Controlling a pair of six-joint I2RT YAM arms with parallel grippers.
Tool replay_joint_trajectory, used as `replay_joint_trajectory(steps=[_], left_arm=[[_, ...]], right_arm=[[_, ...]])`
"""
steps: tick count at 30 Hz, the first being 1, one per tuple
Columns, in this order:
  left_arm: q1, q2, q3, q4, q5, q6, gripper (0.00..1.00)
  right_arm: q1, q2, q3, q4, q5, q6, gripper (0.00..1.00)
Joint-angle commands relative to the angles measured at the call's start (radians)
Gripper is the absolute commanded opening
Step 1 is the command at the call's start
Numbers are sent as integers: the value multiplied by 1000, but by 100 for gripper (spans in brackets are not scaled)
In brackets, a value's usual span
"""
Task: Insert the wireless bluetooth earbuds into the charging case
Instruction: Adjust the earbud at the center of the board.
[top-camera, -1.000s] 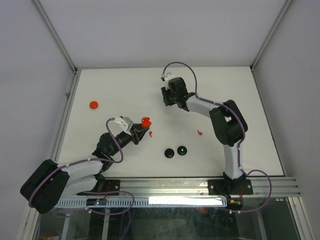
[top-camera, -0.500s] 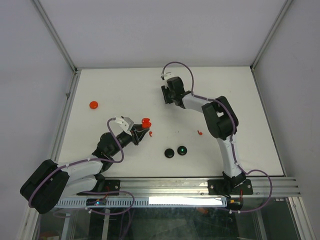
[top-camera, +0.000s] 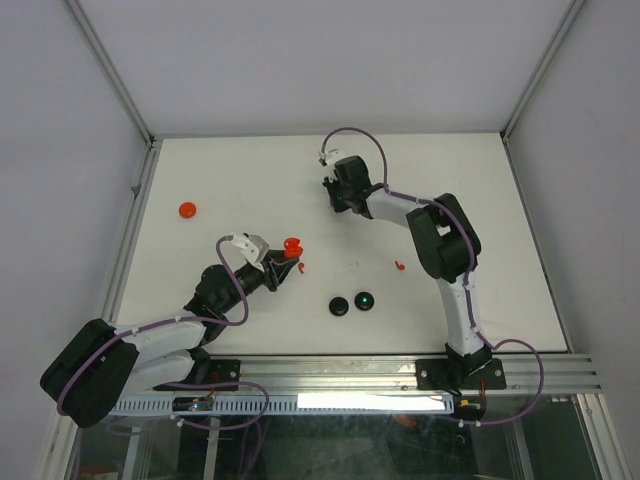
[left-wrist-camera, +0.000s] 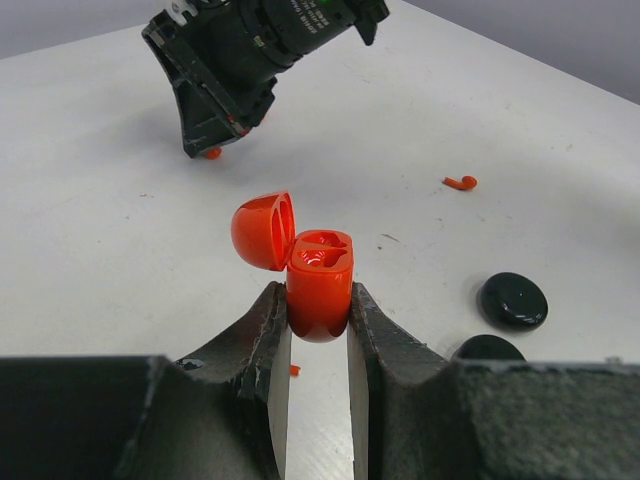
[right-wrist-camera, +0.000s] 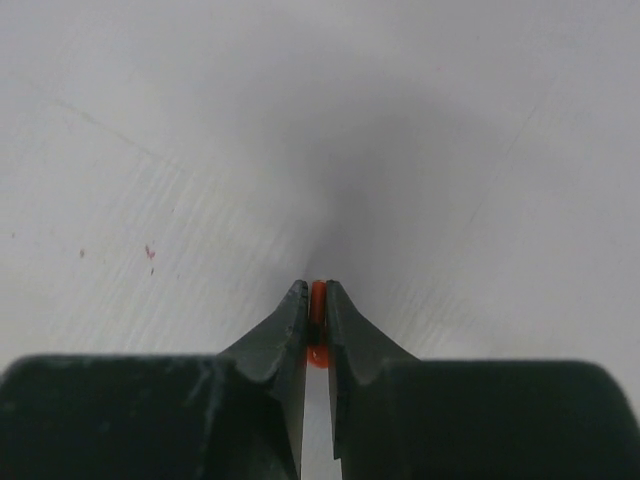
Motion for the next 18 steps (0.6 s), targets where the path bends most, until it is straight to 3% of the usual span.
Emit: replay_joint_trajectory(steps=[1, 13, 18], left_arm=[[-5, -14, 21, 30, 30, 22, 0], [-5, -16, 21, 35, 43, 20, 0], [-4, -14, 21, 34, 44, 17, 0]], right_arm=[[24, -117, -109, -123, -81, -50, 12], [142, -280, -362, -231, -34, -50, 17], [166, -305, -398, -252, 36, -43, 31]])
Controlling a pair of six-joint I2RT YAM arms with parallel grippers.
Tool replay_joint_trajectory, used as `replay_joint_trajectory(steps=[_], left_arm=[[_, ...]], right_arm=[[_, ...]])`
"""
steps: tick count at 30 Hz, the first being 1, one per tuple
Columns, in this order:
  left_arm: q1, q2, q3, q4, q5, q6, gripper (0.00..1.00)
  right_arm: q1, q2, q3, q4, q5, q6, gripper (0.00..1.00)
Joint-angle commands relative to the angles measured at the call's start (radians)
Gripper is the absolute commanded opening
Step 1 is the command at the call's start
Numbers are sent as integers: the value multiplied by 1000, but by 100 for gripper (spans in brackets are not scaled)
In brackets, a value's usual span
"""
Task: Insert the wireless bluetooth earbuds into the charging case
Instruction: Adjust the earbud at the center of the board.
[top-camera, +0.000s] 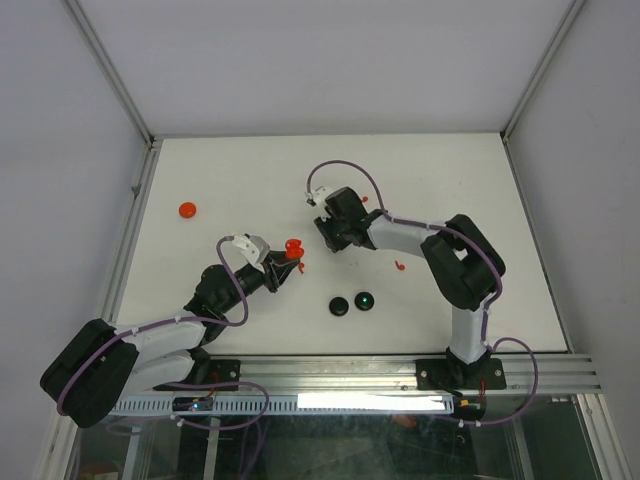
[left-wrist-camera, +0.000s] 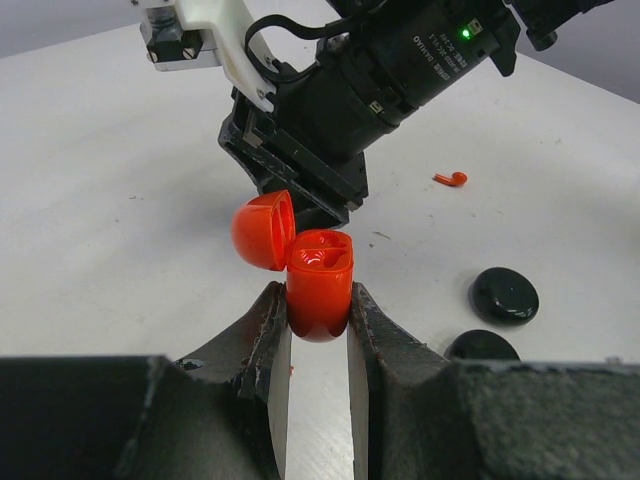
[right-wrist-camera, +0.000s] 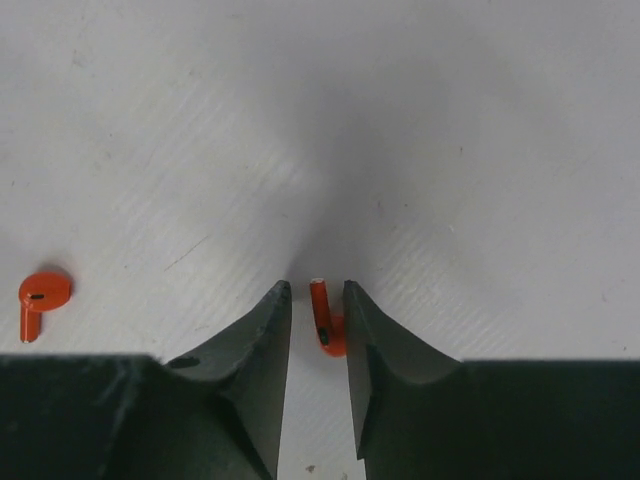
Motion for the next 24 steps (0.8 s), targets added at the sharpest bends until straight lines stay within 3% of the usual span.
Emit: replay_joint_trajectory(steps=[1, 9, 24], left_arm=[[-4, -13, 21, 34, 19, 14, 0], [-4, -9, 22, 35, 22, 14, 0], [-5, -12, 25, 22, 14, 17, 0]], right_arm=[[17, -19, -52, -125, 73, 3, 34], [23, -63, -86, -126, 158, -4, 42], [-64, -12, -38, -103, 294, 49, 42]])
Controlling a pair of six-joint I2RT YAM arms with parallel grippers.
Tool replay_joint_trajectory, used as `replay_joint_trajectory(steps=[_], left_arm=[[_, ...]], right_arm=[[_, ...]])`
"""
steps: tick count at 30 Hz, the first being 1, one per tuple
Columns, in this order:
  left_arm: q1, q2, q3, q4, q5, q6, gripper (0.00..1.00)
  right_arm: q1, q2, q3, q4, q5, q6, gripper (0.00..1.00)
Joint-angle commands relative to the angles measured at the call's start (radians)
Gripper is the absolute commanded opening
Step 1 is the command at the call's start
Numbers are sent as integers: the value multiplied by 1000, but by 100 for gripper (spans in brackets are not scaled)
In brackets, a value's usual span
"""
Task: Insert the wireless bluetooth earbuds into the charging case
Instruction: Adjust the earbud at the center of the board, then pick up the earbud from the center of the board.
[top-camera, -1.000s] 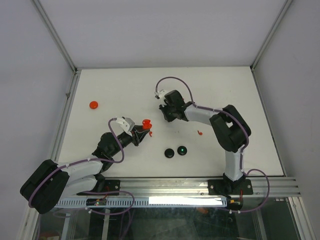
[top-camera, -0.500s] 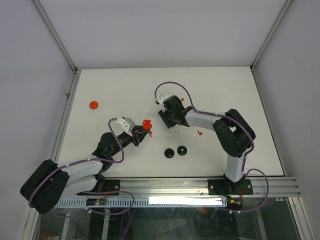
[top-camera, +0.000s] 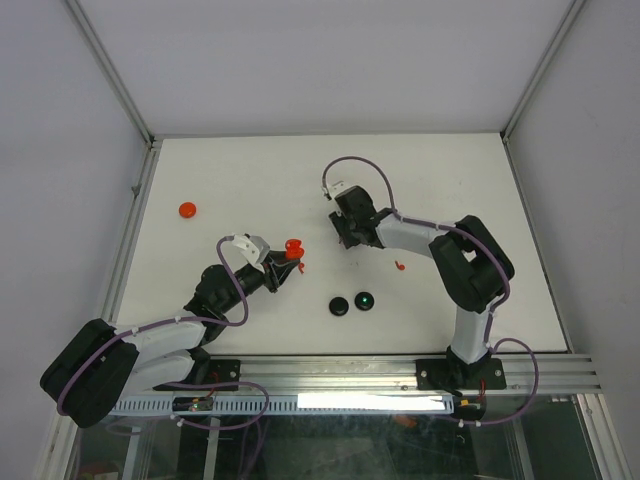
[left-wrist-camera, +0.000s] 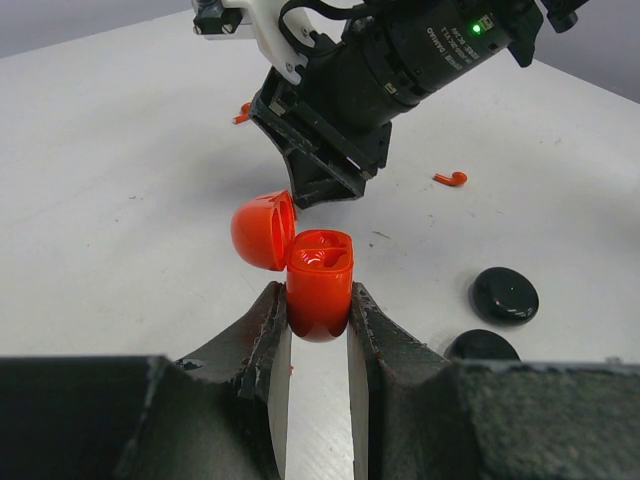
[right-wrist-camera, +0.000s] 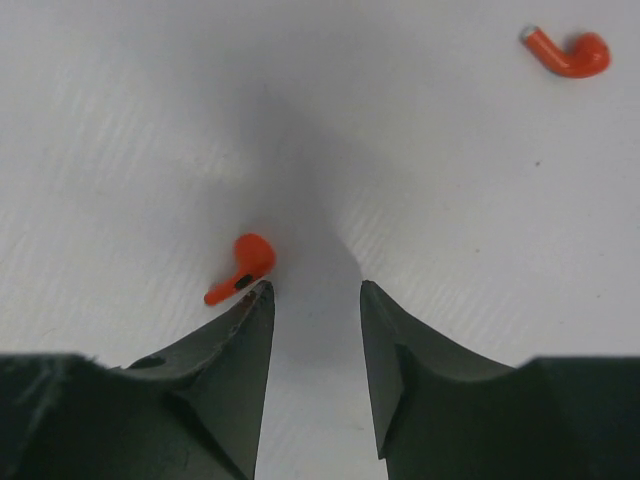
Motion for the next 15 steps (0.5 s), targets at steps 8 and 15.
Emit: replay_joint_trajectory(steps=[8, 15], left_arm=[[-5, -15, 25, 21, -9, 11, 0], [-5, -13, 27, 17, -11, 9, 0]], right_arm=[[-71, 0, 72, -96, 3, 102, 45], [-70, -35, 107, -142, -99, 105, 46]])
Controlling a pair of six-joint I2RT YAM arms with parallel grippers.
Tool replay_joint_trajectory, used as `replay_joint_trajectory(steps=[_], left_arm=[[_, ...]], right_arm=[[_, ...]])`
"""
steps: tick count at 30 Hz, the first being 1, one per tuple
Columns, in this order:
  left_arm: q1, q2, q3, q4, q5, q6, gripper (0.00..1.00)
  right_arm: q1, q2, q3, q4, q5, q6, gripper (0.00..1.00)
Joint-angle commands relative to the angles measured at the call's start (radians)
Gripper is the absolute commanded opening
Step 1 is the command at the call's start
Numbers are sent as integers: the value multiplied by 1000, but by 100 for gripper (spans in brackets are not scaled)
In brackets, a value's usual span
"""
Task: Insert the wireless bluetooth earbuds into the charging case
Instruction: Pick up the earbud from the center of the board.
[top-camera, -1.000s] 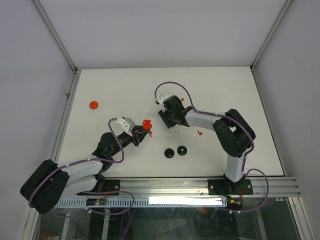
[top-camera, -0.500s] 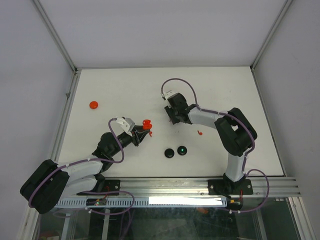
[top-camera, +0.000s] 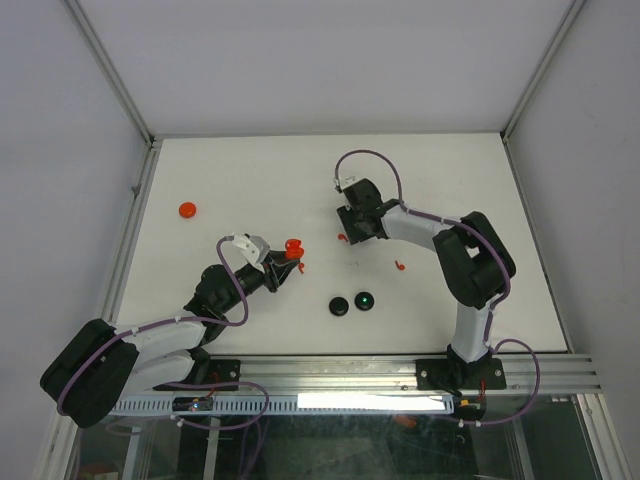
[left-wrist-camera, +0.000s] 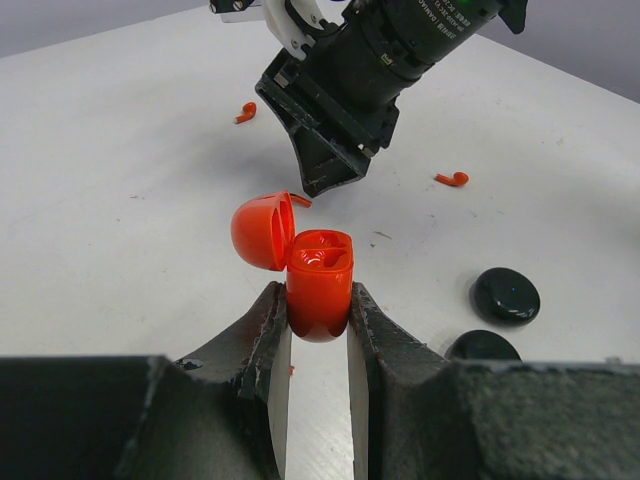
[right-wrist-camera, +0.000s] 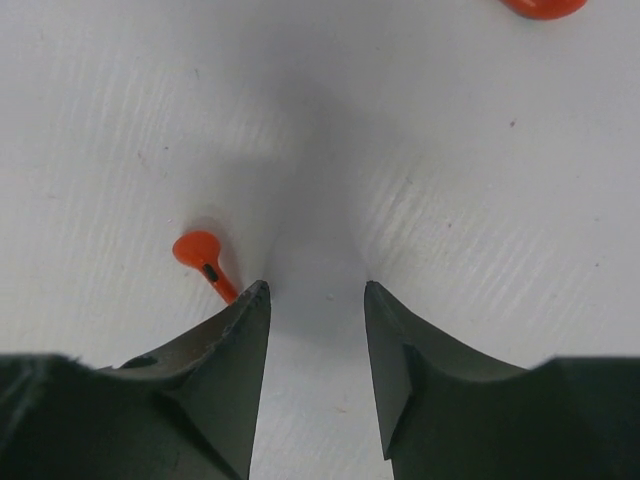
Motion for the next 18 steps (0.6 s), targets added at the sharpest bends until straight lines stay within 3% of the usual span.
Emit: replay_joint_trajectory(steps=[1, 11, 18], left_arm=[[-4, -13, 27, 18, -6, 9, 0], [-4, -11, 28, 16, -8, 9, 0], [-4, -2, 32, 17, -9, 8, 0]], right_arm=[[6, -56, 52, -49, -101, 8, 46], [7, -44, 113, -65, -162, -27, 50], [16, -30, 151, -81, -167, 64, 50]])
